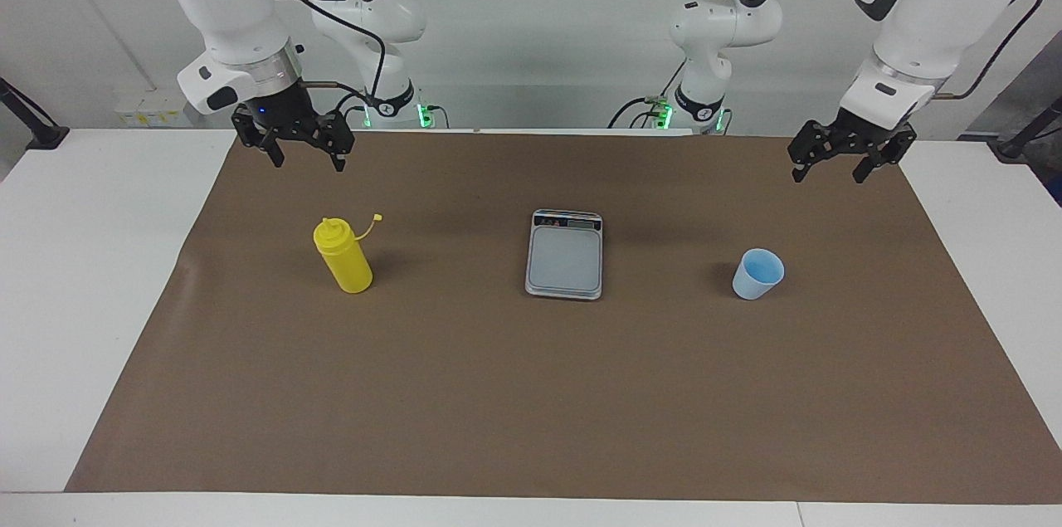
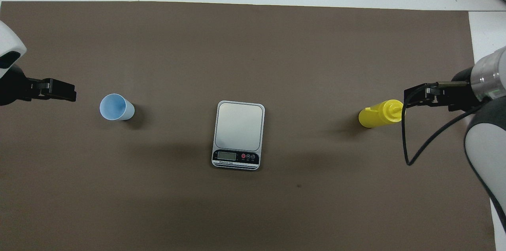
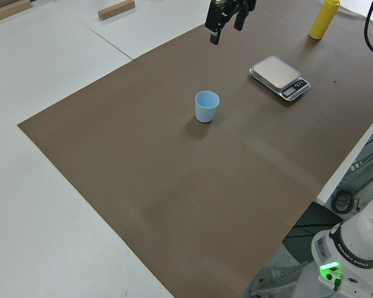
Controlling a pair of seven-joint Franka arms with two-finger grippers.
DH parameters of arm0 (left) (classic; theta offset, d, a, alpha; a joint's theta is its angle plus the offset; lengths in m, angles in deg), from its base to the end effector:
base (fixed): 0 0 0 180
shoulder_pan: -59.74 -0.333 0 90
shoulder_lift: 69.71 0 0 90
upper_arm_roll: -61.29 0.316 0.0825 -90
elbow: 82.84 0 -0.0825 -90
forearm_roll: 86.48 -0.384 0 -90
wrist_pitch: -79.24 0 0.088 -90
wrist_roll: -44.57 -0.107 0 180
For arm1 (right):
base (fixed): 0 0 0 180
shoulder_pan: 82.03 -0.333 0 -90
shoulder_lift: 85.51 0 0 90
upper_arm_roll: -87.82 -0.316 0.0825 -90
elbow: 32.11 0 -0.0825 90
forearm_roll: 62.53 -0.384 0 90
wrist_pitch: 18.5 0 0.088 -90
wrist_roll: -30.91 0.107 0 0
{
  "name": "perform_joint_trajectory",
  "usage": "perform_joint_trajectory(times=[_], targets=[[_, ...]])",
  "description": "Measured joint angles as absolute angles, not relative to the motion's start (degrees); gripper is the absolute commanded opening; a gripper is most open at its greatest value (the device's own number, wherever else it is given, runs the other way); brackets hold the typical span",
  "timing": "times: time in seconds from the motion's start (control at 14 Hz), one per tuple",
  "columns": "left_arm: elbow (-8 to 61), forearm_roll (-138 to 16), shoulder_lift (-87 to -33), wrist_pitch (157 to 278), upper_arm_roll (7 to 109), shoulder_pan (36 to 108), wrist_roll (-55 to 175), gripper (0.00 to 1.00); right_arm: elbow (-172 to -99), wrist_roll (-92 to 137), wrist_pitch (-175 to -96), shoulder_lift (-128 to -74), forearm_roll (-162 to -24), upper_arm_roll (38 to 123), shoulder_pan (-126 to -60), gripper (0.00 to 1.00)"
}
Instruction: Pour seasoning into cup on scale with both arms
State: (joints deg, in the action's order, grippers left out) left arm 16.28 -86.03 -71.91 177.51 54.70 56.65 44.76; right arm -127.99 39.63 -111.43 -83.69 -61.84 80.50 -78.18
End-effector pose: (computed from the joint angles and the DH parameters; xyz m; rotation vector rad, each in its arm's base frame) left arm 0.5509 -0.0355 0.5825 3.1360 -0.0889 0.0364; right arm 0.5463 0.0329 0.5977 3.1201 -0.1421 -0.0284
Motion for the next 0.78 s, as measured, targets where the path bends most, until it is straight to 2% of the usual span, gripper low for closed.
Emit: perform_joint_trajectory(times=[0.28,0.78], targets=[[24.2,-85.2,-70.8,187.0,54.8,54.0,44.7,1.00,-128.0,39.6,-111.4,-83.7,-61.8,80.5,-78.2,1.00],[38.0,-85.0,-67.2,206.6,54.6,54.0,51.2,1.00,-128.0,39.6,-111.4,-83.7,-61.8,80.5,-78.2,1.00]])
